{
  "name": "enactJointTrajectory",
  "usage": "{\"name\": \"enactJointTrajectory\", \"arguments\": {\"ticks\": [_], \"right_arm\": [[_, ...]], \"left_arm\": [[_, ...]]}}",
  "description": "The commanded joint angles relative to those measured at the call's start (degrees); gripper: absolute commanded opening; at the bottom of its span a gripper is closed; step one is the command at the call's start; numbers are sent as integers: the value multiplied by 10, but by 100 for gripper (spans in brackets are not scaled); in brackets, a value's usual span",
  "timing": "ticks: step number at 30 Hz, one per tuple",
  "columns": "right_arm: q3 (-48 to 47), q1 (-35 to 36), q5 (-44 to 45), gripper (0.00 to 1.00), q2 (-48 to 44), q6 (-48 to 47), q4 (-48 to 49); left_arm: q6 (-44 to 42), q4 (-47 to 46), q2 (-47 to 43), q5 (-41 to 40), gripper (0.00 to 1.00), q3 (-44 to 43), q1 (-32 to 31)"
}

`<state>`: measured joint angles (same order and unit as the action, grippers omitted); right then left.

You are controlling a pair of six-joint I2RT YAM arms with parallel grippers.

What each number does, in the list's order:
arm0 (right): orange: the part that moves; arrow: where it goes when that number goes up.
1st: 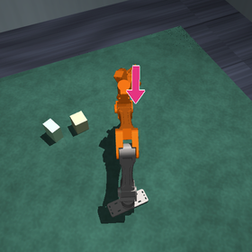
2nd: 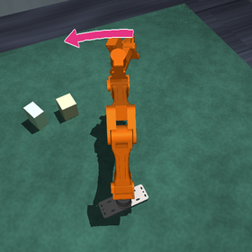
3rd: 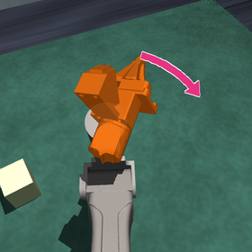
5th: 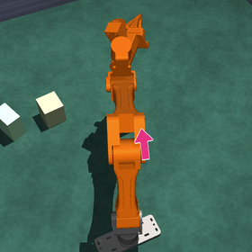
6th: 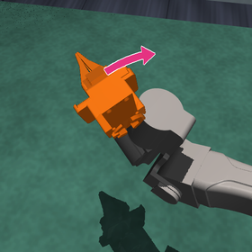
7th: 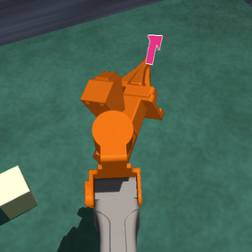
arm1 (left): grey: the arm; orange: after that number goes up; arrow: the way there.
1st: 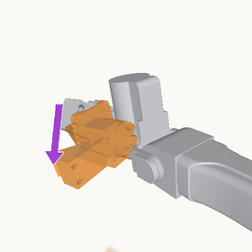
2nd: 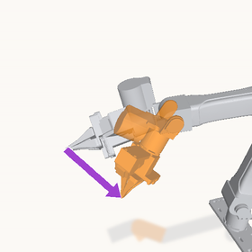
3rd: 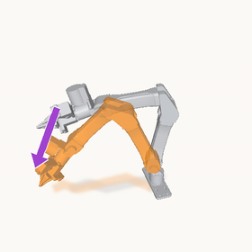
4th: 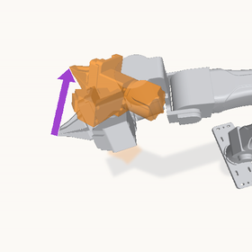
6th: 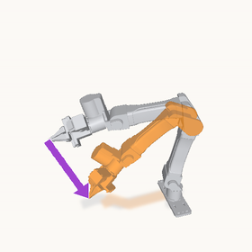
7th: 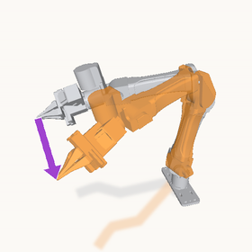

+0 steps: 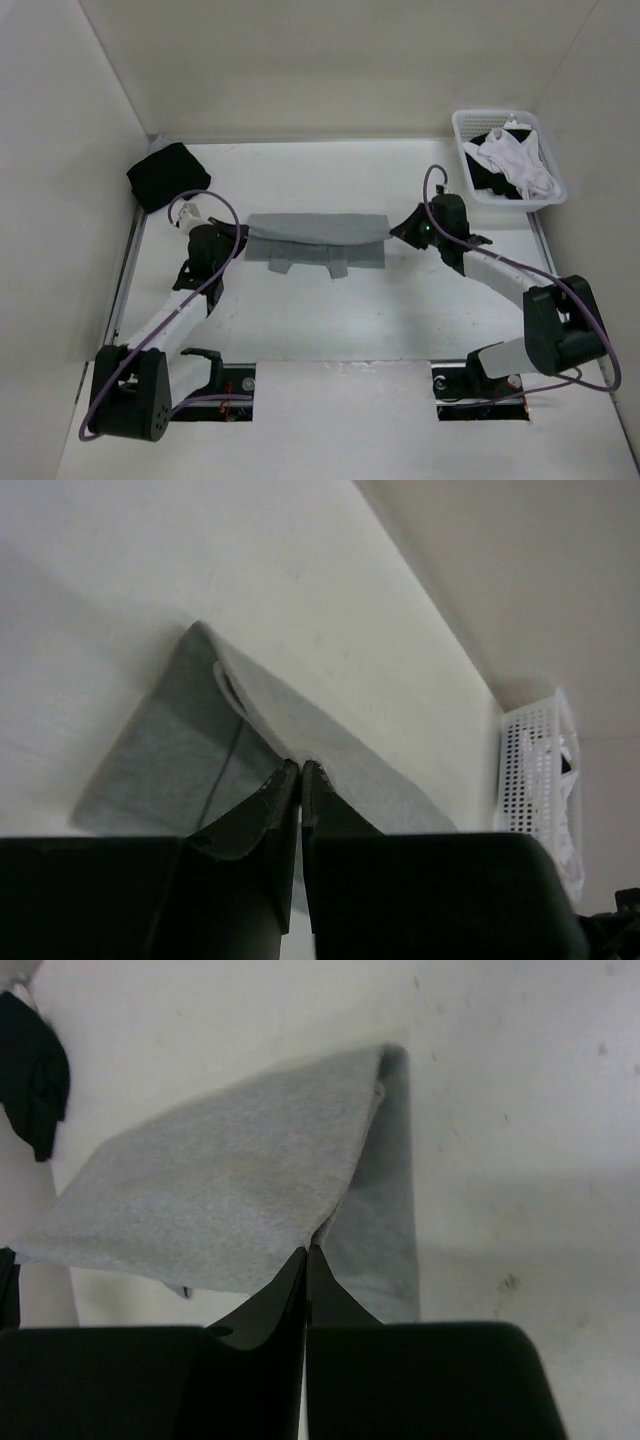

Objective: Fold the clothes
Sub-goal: Fold the tank top

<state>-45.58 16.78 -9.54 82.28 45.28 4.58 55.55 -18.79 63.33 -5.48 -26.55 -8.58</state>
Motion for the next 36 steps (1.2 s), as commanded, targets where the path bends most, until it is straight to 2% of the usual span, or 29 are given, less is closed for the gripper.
{"name": "enactJointTrajectory", "arguments": {"ticks": [1, 7, 12, 14, 16, 18, 20, 22, 26, 30, 35, 36], "right_arm": [[57, 13, 7, 2, -53, 3, 46], [131, 41, 20, 3, -118, 5, 35], [177, 81, 54, 4, -94, 12, 32], [196, 88, 60, 5, -83, 26, 35], [211, 102, 63, 14, -86, 34, 35], [219, 104, 72, 34, -115, 34, 31], [216, 105, 82, 49, -146, 29, 18], [202, 98, 87, 58, -153, 16, 16], [161, 76, 72, 61, -82, -2, 34], [140, 64, 40, 57, 15, 14, 93], [136, 66, 20, 53, 98, 51, 156], [135, 66, 9, 49, 120, 64, 177]], "left_arm": [[-3, 2, -55, 13, 3, 52, 20], [-11, 24, -113, 42, 3, 113, 68], [-13, 18, -89, 56, 5, 153, 88], [-12, 14, -76, 55, 10, 164, 96], [-7, 12, -81, 58, 22, 177, 113], [7, 18, -119, 63, 32, 186, 134], [19, 30, -174, 56, 37, 188, 145], [24, 49, -209, 38, 38, 175, 135], [24, 46, -176, 8, 38, 132, 50], [18, 1, -115, -16, 37, 105, -40], [10, -42, -97, -15, 36, 91, -89], [9, -48, -95, -14, 36, 88, -95]]}}
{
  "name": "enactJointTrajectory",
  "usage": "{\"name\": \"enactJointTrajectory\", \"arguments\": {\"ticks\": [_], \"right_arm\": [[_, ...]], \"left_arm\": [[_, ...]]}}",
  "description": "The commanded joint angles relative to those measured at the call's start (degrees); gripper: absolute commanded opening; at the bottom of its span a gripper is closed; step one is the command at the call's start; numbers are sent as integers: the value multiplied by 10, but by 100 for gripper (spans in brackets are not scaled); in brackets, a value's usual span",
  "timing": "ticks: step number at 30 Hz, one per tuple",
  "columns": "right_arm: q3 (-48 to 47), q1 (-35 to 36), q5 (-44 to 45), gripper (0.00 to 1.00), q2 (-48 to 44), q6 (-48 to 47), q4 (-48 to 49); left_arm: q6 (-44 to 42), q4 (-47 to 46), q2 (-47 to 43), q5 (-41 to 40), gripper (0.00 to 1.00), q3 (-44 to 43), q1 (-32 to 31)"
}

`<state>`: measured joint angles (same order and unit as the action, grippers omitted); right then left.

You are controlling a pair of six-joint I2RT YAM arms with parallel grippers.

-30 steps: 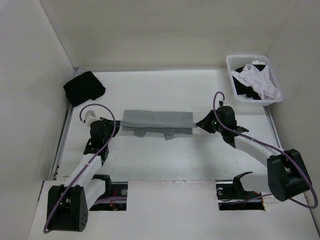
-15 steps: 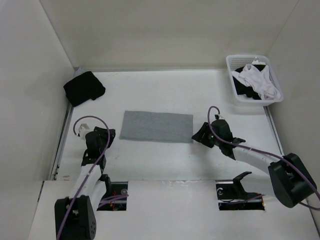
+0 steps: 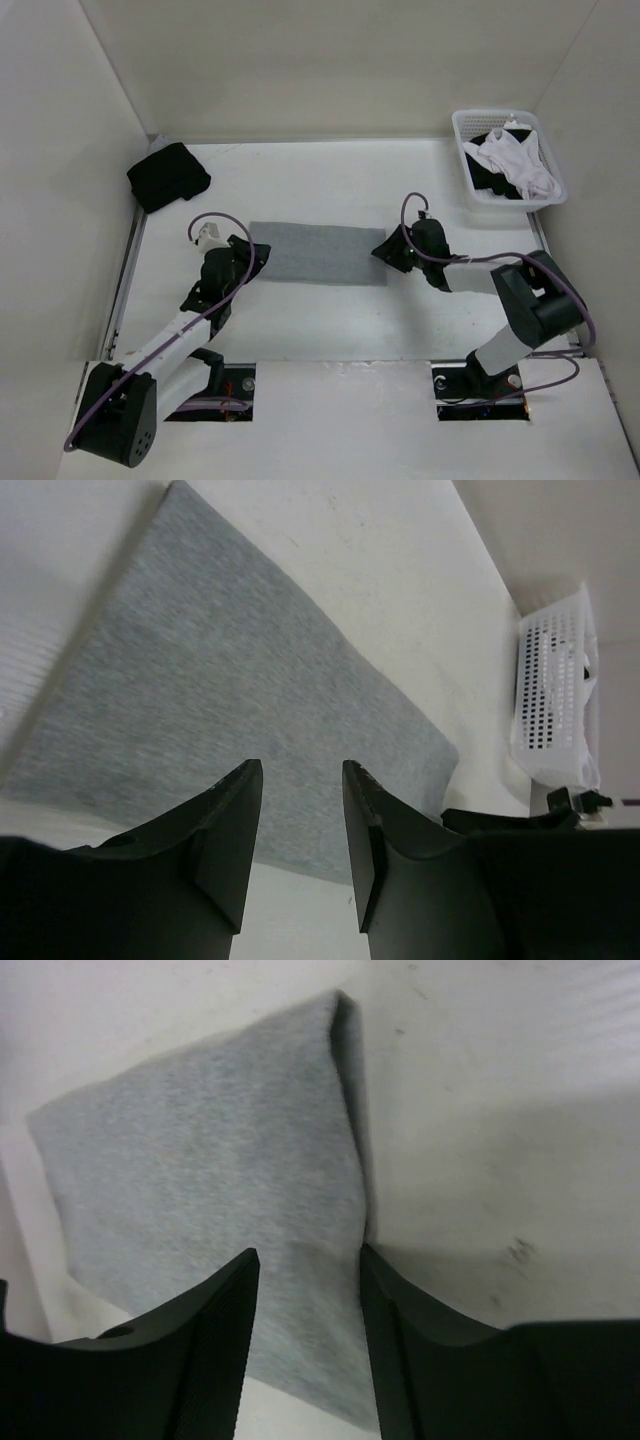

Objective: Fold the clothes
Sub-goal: Fold the tank top

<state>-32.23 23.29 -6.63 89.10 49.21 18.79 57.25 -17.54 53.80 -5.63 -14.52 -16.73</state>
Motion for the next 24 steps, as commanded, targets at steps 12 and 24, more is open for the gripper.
{"name": "enactJointTrajectory", "arguments": {"ticks": [12, 24], "right_arm": [[73, -39, -77, 1, 60, 101, 245], [-42, 55, 69, 1, -271, -37, -210]], "left_arm": [[-2, -74, -35, -3, 32, -50, -67], [16, -31, -108, -4, 32, -41, -92]]}}
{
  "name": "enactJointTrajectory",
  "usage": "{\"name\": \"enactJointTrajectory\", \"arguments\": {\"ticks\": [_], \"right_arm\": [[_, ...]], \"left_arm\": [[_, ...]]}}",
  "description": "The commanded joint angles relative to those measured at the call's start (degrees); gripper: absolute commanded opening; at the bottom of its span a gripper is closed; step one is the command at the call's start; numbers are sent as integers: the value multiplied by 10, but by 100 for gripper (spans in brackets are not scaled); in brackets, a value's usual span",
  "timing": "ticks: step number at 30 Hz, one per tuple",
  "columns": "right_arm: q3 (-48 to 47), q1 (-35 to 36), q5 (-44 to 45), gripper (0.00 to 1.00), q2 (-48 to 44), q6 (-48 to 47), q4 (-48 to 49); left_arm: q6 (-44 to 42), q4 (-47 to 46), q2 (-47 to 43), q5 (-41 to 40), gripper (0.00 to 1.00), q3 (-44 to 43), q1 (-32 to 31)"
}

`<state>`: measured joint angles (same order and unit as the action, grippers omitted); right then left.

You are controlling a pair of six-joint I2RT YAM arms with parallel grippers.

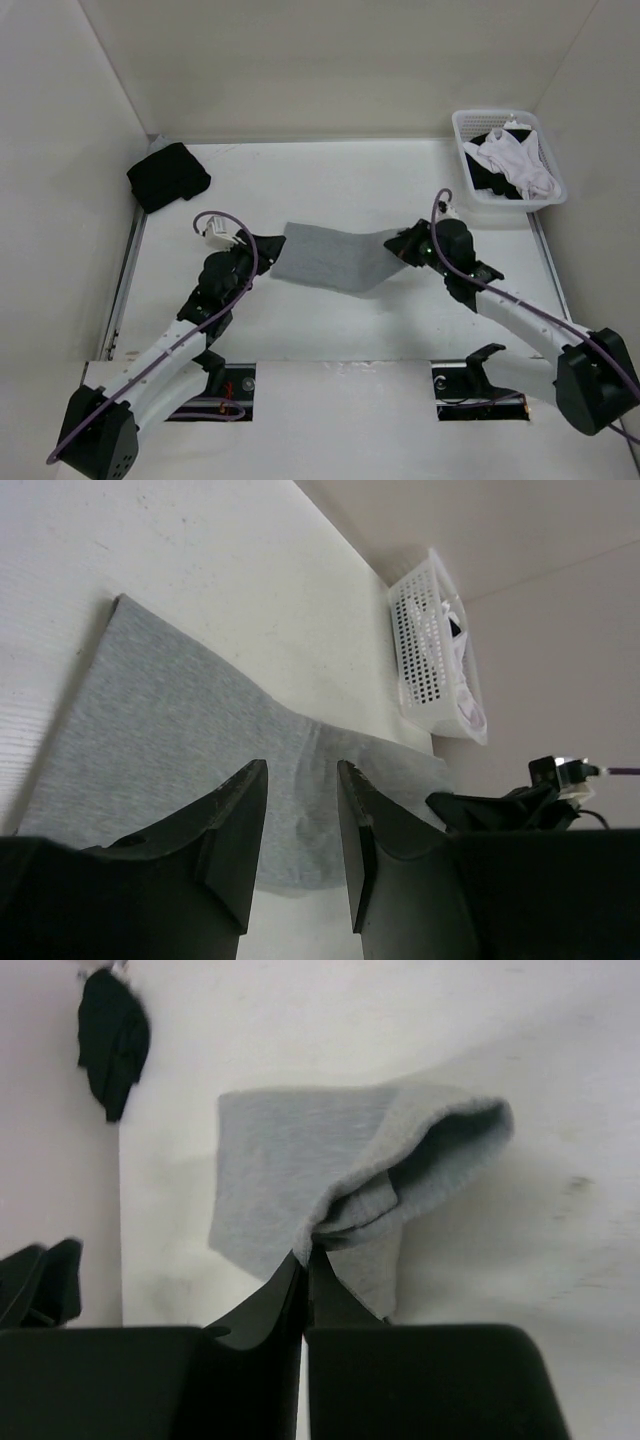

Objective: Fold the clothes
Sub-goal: Fold the tank top

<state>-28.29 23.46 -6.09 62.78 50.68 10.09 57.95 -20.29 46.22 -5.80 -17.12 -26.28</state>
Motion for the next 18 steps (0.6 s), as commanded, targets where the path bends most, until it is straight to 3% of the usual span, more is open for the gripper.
{"name": "enactJointTrajectory", "arguments": {"ticks": [1, 7, 12, 15, 18], "right_arm": [[-117, 78, 77, 1, 8, -58, -146], [-341, 208, 128, 1, 214, -77, -208], [-541, 261, 140, 4, 419, -82, -255], [-630, 280, 140, 18, 507, -73, -265], [-670, 300, 127, 31, 531, -58, -253]], "left_arm": [[9, 7, -47, -3, 32, -14, 7], [11, 60, -114, 10, 32, -15, 49], [20, 80, -152, 40, 32, -8, 96], [24, 94, -168, 58, 33, -5, 126], [24, 101, -176, 71, 34, -4, 151]]}}
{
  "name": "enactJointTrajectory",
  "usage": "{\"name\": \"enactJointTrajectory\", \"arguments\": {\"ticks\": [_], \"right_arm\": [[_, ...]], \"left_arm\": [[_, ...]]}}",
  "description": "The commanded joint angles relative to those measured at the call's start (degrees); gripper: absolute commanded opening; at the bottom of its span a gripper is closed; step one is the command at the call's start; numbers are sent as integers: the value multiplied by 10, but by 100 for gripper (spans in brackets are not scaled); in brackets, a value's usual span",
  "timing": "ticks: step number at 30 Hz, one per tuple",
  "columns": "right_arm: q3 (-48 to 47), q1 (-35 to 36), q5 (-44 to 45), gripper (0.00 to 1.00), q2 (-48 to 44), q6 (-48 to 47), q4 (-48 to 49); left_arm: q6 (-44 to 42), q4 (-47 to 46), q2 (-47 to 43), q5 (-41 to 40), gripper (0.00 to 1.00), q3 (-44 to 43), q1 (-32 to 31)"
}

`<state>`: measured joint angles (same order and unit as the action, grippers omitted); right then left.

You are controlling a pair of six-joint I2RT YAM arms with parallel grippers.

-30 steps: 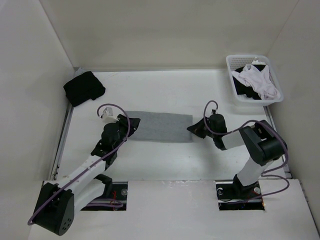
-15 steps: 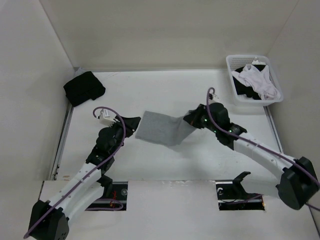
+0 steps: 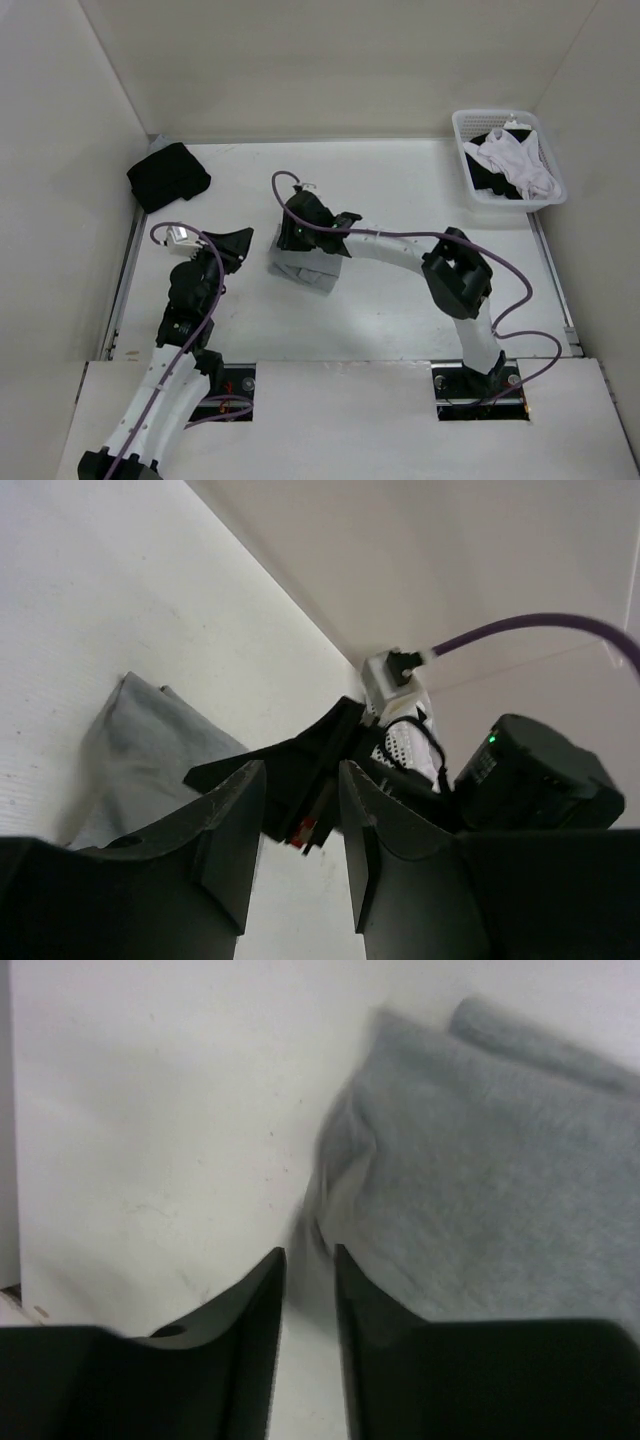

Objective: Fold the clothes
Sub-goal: Fold the tank top

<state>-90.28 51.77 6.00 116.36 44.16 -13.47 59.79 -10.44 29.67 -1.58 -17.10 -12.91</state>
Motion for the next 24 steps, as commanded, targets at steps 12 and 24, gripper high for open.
{"name": "enactJointTrajectory", "arguments": {"ticks": [12, 24], "right_arm": [[264, -7, 25, 3, -268, 2, 116], [677, -28, 212, 54, -718, -5, 130]], "left_arm": [[-21, -79, 150, 1, 36, -8, -66], [-123, 5, 163, -88, 58, -24, -210]]}}
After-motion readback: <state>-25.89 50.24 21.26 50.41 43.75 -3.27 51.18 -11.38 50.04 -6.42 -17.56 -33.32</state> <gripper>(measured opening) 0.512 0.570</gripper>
